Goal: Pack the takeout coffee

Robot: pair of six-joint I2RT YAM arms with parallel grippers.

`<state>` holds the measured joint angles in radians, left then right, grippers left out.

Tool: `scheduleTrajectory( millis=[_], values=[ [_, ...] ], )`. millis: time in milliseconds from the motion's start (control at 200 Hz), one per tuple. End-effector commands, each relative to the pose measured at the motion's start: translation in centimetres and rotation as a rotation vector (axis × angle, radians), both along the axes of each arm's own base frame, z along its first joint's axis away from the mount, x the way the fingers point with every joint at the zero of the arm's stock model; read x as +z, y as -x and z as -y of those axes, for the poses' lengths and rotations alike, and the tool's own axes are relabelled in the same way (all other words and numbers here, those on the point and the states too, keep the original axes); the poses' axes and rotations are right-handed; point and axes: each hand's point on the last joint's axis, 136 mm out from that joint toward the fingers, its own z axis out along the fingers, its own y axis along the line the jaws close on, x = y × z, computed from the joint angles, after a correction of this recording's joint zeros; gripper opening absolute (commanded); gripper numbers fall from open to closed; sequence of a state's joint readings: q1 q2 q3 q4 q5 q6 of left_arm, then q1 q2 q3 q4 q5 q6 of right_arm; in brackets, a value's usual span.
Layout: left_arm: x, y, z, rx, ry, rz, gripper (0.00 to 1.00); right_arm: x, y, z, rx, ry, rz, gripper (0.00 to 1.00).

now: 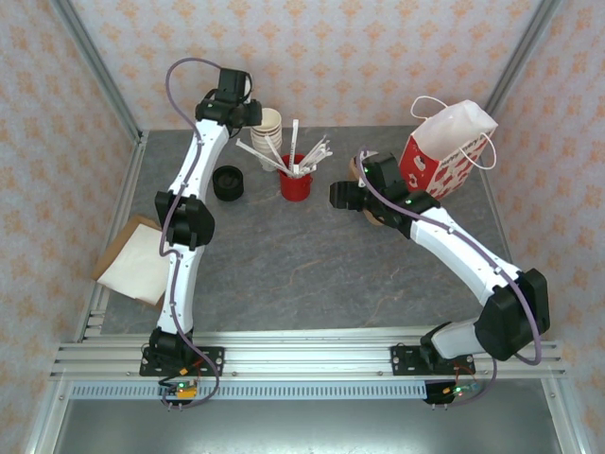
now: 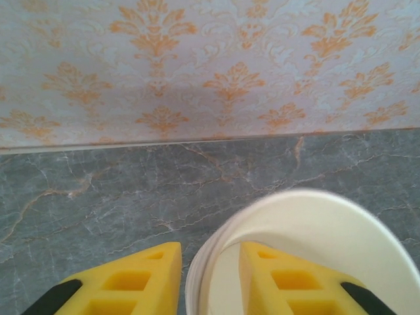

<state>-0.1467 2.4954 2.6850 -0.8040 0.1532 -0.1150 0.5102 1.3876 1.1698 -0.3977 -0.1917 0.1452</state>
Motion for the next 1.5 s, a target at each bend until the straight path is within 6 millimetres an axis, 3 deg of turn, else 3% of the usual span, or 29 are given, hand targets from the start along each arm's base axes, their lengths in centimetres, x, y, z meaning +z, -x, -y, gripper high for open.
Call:
scheduleTrajectory(
  millis=[0, 180, 601, 1251, 1306, 1496],
  values=[
    [0.5, -0.6, 0.0, 0.003, 0.015, 0.029, 0.27, -0.5, 0.4, -0.3, 0.014, 0.006, -0.019, 0.79],
    [0.2, -0.9, 0.0, 0.008, 0.018, 0.032, 0.19, -0.5, 0.3, -0.3, 0.015, 0.010, -0.021, 0.79],
    [0.8, -1.0, -0.4, 0.016, -0.028, 0.053, 0.23, -1.1, 0.3, -0.9, 0.031, 0.016, -0.039, 0.78],
    [-0.2, -1.1, 0.0, 0.000, -0.027, 0.036, 0.05, -1.4, 0.2, -1.2, 0.040, 0.032, -0.052, 0.78],
    [0.3, -1.1, -0.2, 0.007, -0.026, 0.044, 0.00, -1.4, 0.2, -1.2, 0.039, 0.033, -0.051, 0.78],
    [3.4, -0.9, -0.2, 0.021, 0.006, 0.103, 0.00, -1.4, 0.2, -1.1, 0.038, 0.033, -0.051, 0.78]
  ],
)
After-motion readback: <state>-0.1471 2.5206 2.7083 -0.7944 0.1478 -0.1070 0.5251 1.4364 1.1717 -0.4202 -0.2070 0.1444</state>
